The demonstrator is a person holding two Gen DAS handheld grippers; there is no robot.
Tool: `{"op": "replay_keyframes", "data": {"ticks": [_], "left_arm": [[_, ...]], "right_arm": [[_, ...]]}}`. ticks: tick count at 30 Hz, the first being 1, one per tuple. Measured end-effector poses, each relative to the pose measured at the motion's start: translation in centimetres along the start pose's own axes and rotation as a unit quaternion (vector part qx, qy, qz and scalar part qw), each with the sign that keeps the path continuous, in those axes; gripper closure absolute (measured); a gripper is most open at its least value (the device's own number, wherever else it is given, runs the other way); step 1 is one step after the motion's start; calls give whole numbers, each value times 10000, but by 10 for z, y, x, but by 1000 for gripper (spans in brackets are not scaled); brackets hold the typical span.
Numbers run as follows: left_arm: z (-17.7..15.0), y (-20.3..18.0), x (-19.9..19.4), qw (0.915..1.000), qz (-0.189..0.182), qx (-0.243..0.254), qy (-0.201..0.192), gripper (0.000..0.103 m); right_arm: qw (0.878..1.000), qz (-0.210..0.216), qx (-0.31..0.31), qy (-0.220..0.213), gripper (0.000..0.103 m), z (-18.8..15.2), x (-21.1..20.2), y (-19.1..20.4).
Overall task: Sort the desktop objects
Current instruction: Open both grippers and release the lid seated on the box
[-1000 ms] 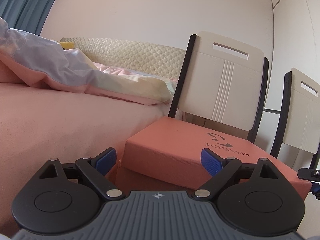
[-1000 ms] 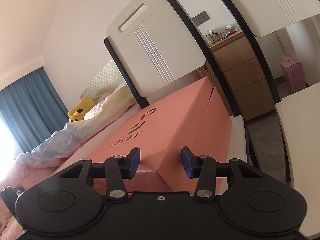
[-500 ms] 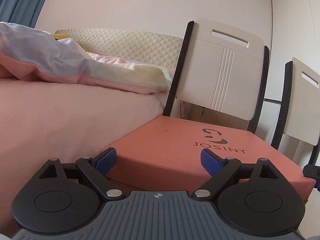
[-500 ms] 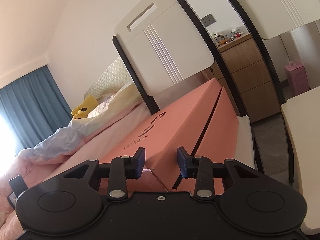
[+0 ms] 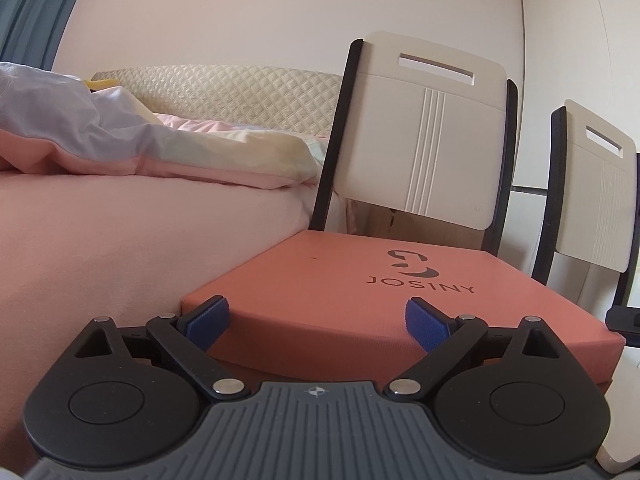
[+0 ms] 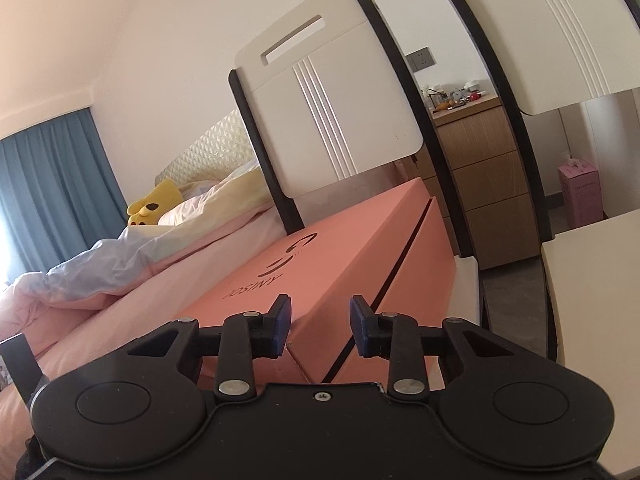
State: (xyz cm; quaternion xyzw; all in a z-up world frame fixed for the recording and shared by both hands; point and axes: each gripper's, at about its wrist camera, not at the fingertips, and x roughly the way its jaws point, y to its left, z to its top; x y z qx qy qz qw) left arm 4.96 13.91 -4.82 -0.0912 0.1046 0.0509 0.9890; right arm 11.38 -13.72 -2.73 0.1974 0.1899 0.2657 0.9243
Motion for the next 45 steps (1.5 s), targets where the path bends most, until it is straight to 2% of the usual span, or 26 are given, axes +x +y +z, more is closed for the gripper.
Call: {"op": "replay_keyframes", "data": {"ticks": [2,3,5,6,7,11,13,16,19,23,25,27,35,41,45], "left_arm": [[0,-1,1,10000,-13,22,-6,5],[-1,-3,0,10000,-64,70,-21,4],[-2,-8,-1,9996,-209,199,-61,3],[-3,-11,-2,9989,-335,303,-88,3],[-4,-15,-3,9978,-505,414,-110,3],[-10,-35,-10,9890,-1155,906,-171,2],[-15,-46,-11,9832,-1298,1267,-190,2],[-20,-54,-13,9791,-1321,1529,-247,2],[-20,-50,-13,9811,-1337,1375,-245,2],[-15,-40,-10,9878,-1171,999,-217,2],[-12,-33,-9,9912,-1044,785,-204,2],[-9,-28,-7,9937,-940,587,-191,2],[-10,-31,-8,9929,-980,656,-150,2],[-11,-28,-9,9940,-912,592,-120,2],[-10,-27,-9,9942,-913,562,-112,2]], "right_arm": [[10000,-11,-5,-5,62,0,-3,-1],[10000,-17,-7,-7,62,0,-4,-2],[10000,-29,-12,-12,58,0,-7,-4],[10000,-34,-14,-14,53,0,-8,-4],[10000,-40,-17,-17,52,0,-9,-5],[10000,-28,-17,32,48,0,-9,-5],[9999,-10,-65,110,46,-2,-7,-3],[9986,-63,-381,356,45,-5,-1,5],[9950,-220,-765,608,45,-11,6,12],[9864,-529,-1285,881,45,-22,14,19],[9841,-565,-1438,878,48,-27,14,22],[9825,-523,-1537,917,57,-30,17,25],[9708,-495,-2118,1008,56,-38,23,40],[9724,-474,-2039,1029,56,-35,25,41],[9597,-566,-2532,1081,56,-40,28,50]]}}
